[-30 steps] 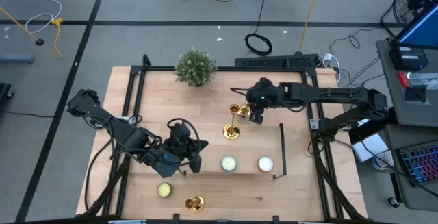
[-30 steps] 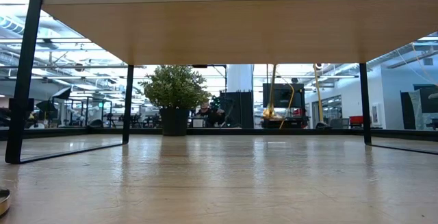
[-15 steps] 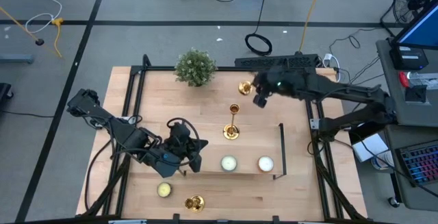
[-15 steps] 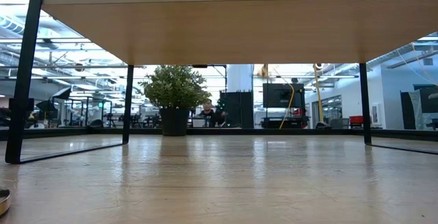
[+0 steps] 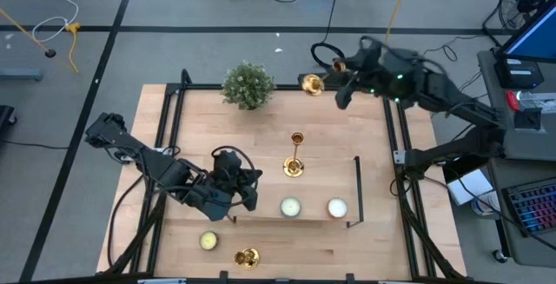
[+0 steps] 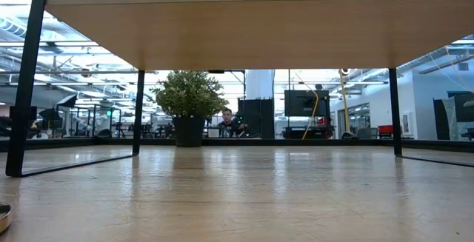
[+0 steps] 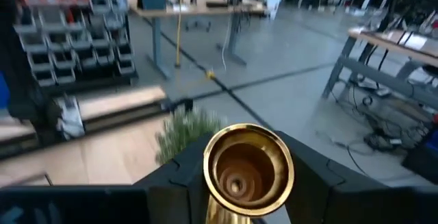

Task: Pick & Place candle stick holders
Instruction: Put the top candle holder on the shelf aligned with the other candle holder

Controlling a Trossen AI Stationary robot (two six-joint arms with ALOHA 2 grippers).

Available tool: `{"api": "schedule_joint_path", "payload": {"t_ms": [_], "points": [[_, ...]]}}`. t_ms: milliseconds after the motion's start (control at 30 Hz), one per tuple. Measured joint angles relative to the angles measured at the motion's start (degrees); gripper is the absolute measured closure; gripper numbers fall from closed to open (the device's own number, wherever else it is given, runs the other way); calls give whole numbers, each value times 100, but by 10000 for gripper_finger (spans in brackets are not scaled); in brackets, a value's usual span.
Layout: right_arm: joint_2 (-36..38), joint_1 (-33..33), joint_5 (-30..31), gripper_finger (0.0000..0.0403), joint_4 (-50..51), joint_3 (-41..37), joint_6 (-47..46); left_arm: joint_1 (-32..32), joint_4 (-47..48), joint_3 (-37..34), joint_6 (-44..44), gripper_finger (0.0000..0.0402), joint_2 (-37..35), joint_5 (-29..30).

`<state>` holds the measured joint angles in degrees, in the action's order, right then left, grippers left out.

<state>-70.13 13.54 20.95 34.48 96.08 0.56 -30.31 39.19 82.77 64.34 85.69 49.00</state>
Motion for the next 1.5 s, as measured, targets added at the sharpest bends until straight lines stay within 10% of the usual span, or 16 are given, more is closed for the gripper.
{"api": "schedule_joint_path", "payload": {"t_ms": [200,467,1100,1500], "points": [[0,-176,-16,276,-2,512,63,-37,-760,-3,-853,401,-537,1236],[-7,-386,-2,273,-55,587,-23,214,-1113,3,-2071,401,-1093,1482],[57,-1613,-176,276,-775,913,-562,1203,-3679,44,-5332,371,-1178,-417],[-122,-2061,-766,275,-772,915,-1262,1937,-2103,1719,-5534,223,-579,-2181]]}}
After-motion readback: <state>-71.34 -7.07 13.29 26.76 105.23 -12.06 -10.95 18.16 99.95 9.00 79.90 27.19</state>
